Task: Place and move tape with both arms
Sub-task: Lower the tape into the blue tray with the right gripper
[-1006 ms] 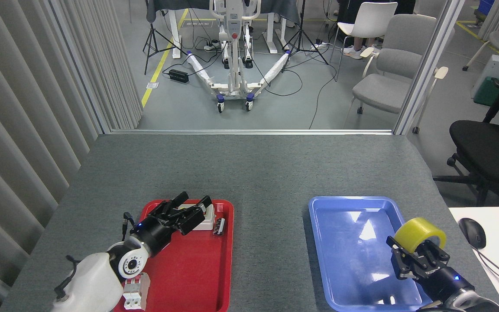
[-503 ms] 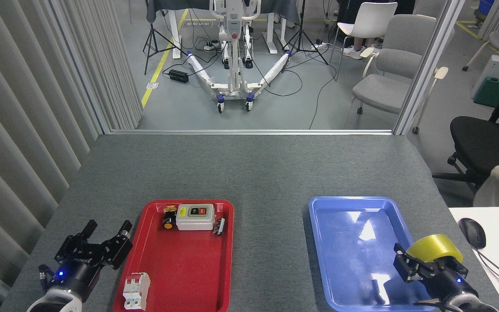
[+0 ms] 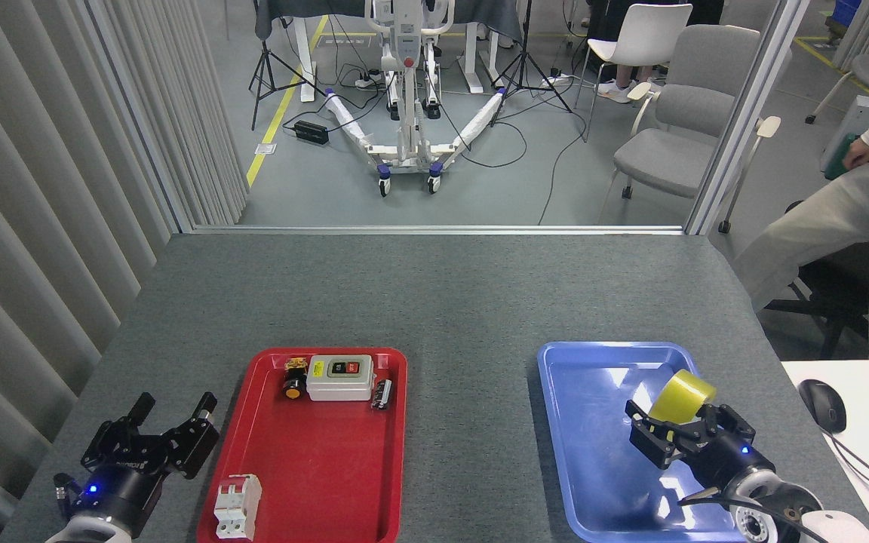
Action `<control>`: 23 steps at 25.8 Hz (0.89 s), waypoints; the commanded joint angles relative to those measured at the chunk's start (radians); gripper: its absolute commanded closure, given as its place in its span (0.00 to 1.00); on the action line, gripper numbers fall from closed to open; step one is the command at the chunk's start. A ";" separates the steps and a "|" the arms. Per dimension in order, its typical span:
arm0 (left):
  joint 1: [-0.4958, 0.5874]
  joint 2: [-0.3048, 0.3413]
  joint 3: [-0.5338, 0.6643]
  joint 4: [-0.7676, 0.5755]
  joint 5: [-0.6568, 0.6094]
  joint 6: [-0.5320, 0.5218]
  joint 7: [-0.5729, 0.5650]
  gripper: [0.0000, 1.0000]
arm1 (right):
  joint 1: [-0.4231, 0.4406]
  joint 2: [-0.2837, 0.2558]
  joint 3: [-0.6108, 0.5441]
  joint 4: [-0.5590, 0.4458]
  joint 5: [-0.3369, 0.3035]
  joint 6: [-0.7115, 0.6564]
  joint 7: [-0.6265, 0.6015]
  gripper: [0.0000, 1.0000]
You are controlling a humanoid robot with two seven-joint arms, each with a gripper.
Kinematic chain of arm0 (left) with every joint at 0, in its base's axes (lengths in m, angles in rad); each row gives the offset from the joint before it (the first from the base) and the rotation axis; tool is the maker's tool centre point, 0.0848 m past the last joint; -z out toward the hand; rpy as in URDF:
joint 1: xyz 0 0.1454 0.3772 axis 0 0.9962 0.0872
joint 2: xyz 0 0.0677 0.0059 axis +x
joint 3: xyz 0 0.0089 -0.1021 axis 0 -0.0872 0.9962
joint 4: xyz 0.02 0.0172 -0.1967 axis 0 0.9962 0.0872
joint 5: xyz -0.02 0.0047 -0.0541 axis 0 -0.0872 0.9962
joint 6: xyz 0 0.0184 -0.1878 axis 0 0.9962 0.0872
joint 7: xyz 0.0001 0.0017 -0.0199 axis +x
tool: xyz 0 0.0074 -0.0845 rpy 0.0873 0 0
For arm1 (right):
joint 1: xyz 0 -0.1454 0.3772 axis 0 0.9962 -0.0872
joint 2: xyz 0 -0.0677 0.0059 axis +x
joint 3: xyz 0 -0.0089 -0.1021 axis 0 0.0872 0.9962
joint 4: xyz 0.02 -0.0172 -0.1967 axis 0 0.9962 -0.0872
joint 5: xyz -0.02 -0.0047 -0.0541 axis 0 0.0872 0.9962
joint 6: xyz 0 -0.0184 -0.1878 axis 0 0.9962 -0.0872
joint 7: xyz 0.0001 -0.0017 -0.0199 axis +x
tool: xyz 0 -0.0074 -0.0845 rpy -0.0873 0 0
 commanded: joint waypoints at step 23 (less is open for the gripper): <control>-0.002 -0.007 -0.004 0.027 0.009 0.011 -0.005 0.00 | -0.432 0.157 0.385 0.401 -0.393 0.326 0.150 0.00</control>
